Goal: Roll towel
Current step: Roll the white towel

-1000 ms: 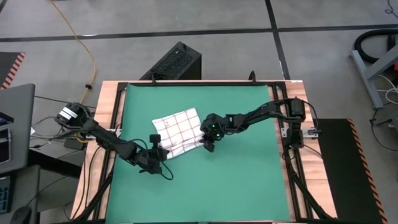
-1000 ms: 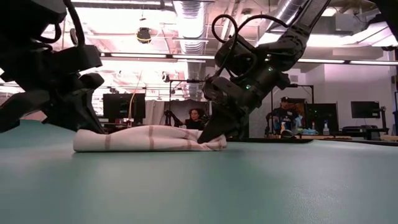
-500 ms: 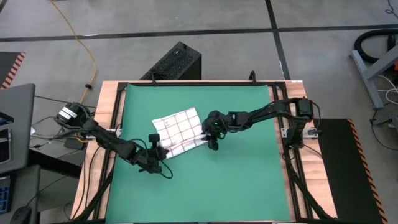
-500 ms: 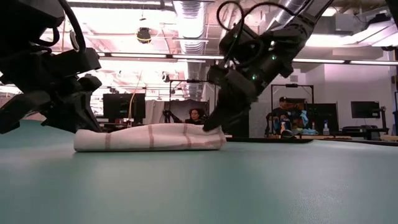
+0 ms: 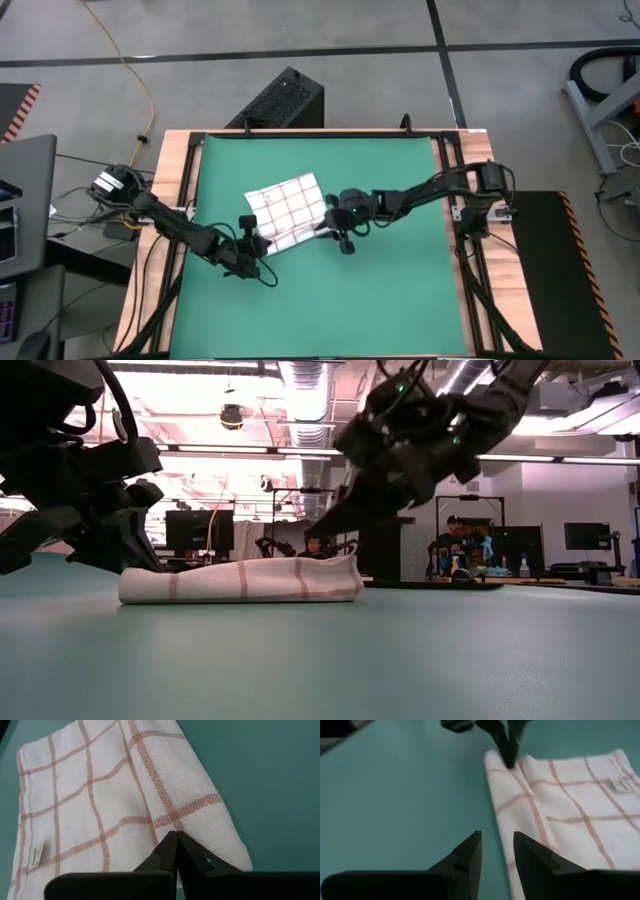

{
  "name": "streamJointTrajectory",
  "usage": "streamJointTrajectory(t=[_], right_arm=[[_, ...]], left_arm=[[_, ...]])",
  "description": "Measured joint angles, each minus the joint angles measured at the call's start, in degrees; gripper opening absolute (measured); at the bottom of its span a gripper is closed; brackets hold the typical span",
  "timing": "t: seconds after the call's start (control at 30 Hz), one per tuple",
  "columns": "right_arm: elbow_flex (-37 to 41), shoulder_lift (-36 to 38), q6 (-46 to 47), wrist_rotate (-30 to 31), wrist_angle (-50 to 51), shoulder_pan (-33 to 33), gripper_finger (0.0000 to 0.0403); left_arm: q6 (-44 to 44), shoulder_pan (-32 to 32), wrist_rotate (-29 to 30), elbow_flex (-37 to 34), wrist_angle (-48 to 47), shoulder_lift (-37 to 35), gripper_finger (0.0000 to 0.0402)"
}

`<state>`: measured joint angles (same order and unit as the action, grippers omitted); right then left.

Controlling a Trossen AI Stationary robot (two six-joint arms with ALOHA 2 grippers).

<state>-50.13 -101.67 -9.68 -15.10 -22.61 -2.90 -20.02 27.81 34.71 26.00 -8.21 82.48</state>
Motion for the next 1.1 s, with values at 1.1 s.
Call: streamJointTrajectory(t=[1.1], right_arm=[[-0.44,-13.55,10.66,4.62,0.72,-4.04,0.0122]], left_arm=[[-3.67,0.57,4.84,2.19,-13.17,0.03,0.0000]])
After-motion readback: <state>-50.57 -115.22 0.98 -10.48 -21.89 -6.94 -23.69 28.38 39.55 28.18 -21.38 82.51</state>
